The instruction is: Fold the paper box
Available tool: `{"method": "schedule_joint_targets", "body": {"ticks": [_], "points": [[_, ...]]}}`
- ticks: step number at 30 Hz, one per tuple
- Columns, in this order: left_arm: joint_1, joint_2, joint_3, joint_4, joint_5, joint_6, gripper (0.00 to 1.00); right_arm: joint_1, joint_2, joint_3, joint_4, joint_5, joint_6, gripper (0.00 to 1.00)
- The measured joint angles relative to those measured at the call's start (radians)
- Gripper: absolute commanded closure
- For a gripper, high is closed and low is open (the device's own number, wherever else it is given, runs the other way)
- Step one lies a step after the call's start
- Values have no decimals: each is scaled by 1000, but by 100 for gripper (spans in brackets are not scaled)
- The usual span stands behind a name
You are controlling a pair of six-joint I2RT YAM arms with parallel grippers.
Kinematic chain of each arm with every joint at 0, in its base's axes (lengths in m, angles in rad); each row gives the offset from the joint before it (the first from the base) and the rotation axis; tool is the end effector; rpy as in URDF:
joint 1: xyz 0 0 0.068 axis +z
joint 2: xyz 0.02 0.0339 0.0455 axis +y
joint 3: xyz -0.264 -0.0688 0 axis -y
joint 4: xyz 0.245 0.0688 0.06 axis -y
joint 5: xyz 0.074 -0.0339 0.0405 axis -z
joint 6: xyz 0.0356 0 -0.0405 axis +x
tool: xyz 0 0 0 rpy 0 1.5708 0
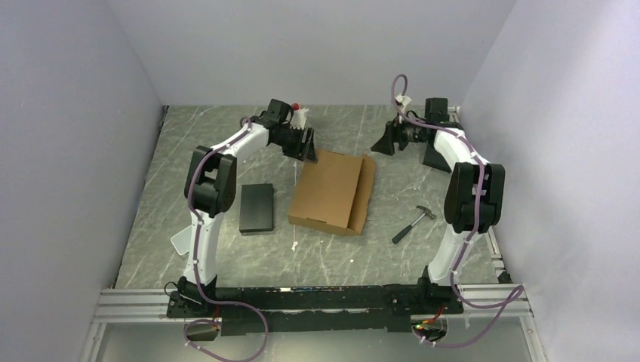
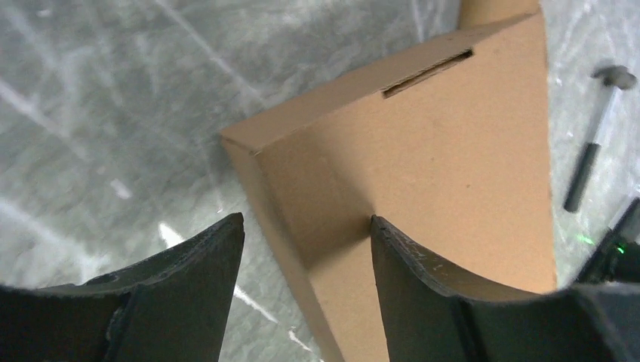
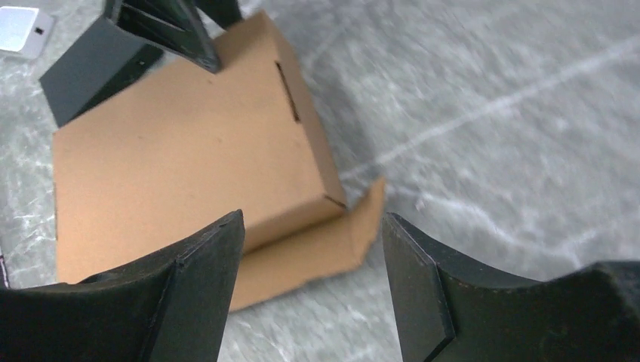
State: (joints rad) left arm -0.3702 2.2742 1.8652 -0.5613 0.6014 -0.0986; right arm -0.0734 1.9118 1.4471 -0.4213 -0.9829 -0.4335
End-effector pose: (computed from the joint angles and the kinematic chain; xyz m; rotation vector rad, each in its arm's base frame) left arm 0.4568 -0.1989 0.1872 0.5851 2.4818 -0.9481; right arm 0.4146 -0.0008 0.2335 -0.7713 1.9970 0.9016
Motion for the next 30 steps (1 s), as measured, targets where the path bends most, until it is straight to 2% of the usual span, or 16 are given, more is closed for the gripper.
{"method": "schedule_joint_targets", "body": {"ticks": [2, 4, 6, 8, 9, 11, 13, 15, 18, 21, 26, 30], "points": [[-1, -47, -70, 69, -56, -48, 21, 42, -14, 25, -5, -4, 3, 28], [17, -158, -217, 152, -141, -111, 14, 92, 3, 82, -31, 2, 3, 28], [43, -287, -352, 208, -200, -162, 2, 132, 33, 137, -60, 21, 0, 28], [89, -417, -450, 250, -227, -209, 0, 174, 80, 200, -82, 48, -1, 28], [115, -502, -513, 293, -235, -252, 3, 188, 100, 220, -89, 60, 0, 28], [162, -668, -639, 376, -221, -338, 13, 224, 157, 264, -111, 84, 3, 29], [182, -805, -751, 433, -185, -414, 27, 242, 204, 296, -136, 97, 10, 30], [179, -909, -865, 483, -137, -485, 34, 249, 252, 329, -159, 115, 19, 32], [142, -1020, -1039, 506, -73, -584, 35, 247, 288, 347, -175, 130, 34, 34], [61, -1080, -1165, 481, -65, -658, 36, 246, 296, 352, -187, 138, 48, 38], [-111, -1098, -1208, 459, -106, -739, 33, 249, 310, 378, -196, 140, 64, 45], [-171, -1075, -1228, 497, -148, -808, 29, 251, 331, 382, -213, 146, 65, 52]]}}
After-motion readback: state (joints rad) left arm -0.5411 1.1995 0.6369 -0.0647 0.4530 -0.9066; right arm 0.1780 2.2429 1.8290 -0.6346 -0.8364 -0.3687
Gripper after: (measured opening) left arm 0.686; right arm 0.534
